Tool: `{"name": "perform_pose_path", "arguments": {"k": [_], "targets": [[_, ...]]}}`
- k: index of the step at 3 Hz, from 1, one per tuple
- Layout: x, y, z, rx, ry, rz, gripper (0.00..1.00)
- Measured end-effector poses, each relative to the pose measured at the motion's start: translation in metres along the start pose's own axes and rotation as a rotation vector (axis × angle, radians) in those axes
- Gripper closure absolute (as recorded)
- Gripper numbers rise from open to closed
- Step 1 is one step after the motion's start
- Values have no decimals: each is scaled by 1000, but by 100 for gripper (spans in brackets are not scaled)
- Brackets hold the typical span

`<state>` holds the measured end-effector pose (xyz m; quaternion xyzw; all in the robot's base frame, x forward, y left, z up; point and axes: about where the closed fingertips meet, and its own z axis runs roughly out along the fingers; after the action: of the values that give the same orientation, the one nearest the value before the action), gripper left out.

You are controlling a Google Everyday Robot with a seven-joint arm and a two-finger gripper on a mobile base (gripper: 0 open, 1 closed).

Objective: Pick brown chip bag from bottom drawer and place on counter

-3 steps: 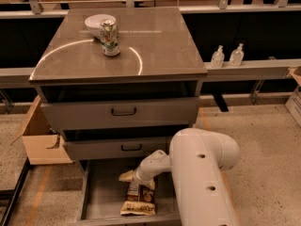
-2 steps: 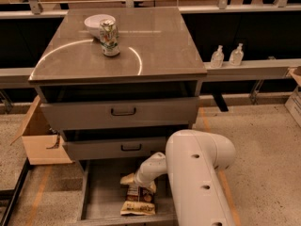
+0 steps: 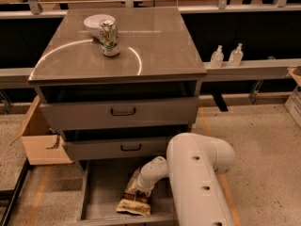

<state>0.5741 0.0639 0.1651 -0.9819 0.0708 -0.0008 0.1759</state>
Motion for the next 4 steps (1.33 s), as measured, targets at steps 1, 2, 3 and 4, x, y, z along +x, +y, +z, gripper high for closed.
{"name": "perform_pose_path", "arguments": {"k": [1, 2, 3, 4], "targets": [[-10, 0, 4, 24, -23, -10, 62], [-17, 4, 5, 33, -49, -18, 92], [-16, 5, 1, 32, -60, -10, 81], [-11, 10, -10, 15, -46, 24, 57]]}}
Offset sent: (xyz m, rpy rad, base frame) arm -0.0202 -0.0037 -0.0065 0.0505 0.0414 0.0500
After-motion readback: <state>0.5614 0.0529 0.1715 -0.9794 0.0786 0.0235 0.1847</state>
